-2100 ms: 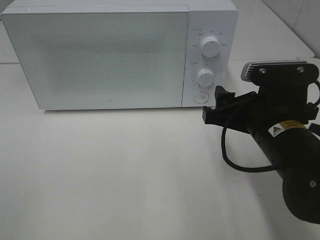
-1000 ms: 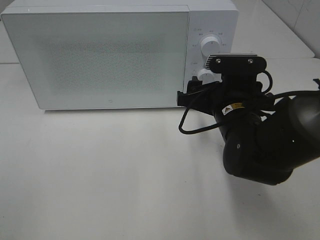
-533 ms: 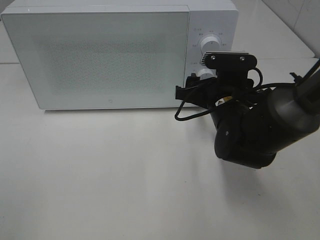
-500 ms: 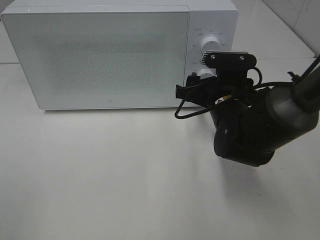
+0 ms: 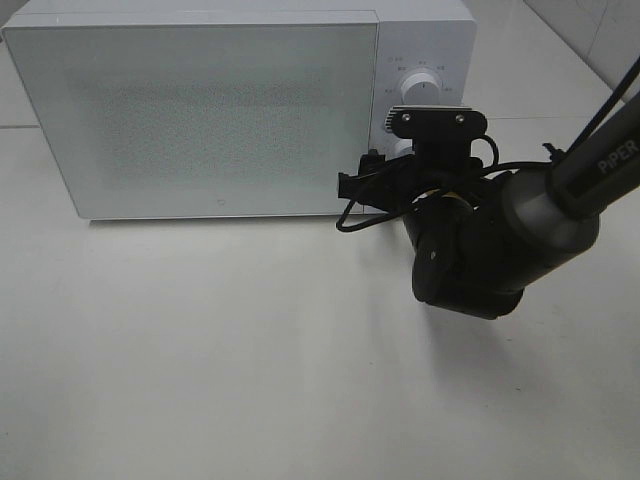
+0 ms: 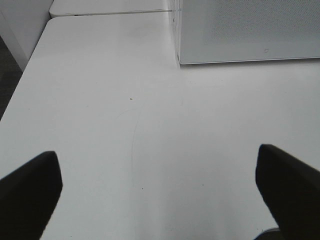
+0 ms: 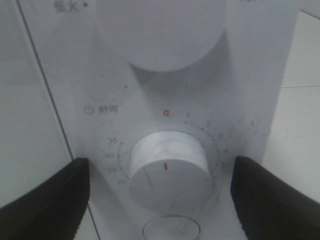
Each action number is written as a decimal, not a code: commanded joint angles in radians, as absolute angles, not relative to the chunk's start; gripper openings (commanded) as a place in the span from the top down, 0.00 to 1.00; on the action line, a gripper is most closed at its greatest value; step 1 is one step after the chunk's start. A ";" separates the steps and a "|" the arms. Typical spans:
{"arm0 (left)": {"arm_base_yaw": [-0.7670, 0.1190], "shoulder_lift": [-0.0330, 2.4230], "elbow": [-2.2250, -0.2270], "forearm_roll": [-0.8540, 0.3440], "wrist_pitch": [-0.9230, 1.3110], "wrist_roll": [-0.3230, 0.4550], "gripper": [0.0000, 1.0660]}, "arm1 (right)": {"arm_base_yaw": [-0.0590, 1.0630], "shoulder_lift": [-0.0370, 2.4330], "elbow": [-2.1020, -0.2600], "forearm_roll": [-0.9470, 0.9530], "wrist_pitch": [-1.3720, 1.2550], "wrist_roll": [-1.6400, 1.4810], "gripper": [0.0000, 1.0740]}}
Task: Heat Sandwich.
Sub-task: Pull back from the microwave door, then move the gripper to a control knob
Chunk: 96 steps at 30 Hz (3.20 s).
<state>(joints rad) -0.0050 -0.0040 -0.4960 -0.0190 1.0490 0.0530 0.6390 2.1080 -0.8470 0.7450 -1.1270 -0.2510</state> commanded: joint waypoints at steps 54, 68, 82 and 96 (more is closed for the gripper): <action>-0.006 -0.026 -0.493 -0.016 1.037 0.051 0.08 | 0.630 2.074 -0.817 0.721 -1.191 -0.239 0.98; -0.006 -0.026 -0.493 -0.016 1.037 0.051 0.08 | 0.630 2.074 -0.817 0.716 -1.190 0.296 0.97; -0.006 -0.026 -0.493 -0.016 1.037 0.051 0.08 | 0.629 2.074 -0.817 0.712 -1.195 0.813 0.97; -0.006 -0.026 -0.493 -0.016 1.037 0.051 0.08 | 0.629 2.074 -0.817 0.735 -1.194 1.303 0.97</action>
